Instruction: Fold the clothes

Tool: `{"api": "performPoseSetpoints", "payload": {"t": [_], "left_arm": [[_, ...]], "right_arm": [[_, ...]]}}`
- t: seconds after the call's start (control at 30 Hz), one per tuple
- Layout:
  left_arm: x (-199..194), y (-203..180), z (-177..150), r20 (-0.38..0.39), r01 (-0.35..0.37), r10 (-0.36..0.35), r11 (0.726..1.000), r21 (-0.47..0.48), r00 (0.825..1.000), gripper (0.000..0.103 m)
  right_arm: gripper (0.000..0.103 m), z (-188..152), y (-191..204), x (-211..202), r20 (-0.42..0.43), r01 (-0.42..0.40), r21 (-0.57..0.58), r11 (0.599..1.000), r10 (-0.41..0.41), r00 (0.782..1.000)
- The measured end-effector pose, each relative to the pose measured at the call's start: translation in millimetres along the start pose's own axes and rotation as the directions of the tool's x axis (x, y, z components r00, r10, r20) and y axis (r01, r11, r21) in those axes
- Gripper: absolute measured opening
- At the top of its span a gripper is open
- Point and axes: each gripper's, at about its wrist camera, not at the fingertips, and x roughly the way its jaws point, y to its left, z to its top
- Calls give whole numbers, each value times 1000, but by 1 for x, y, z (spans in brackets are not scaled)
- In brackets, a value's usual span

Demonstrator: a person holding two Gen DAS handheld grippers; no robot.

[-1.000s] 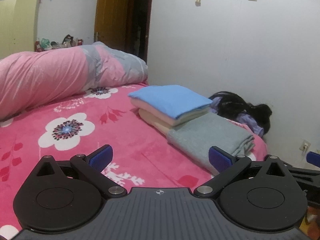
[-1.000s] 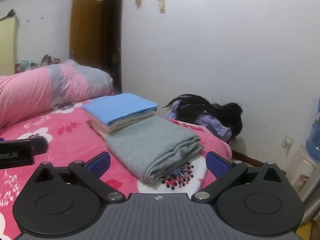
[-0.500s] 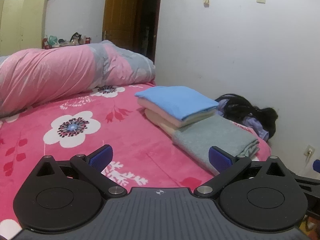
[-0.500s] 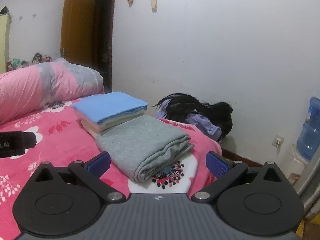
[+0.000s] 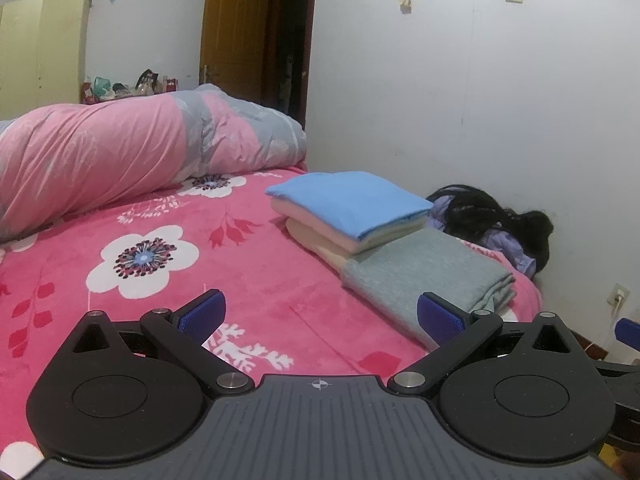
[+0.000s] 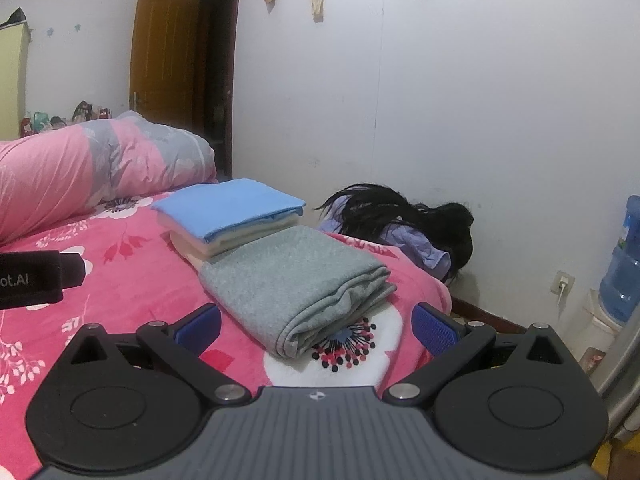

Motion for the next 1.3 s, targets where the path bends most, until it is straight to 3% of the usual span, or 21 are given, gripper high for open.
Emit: {"api": "performPoseSetpoints", "payload": {"t": [1.3], "left_arm": [[3, 2, -5, -22, -4, 4, 1000, -16, 1000, 103]], "right_arm": [[103, -3, -5, 4, -12, -5, 14, 1000, 5, 1000]]}}
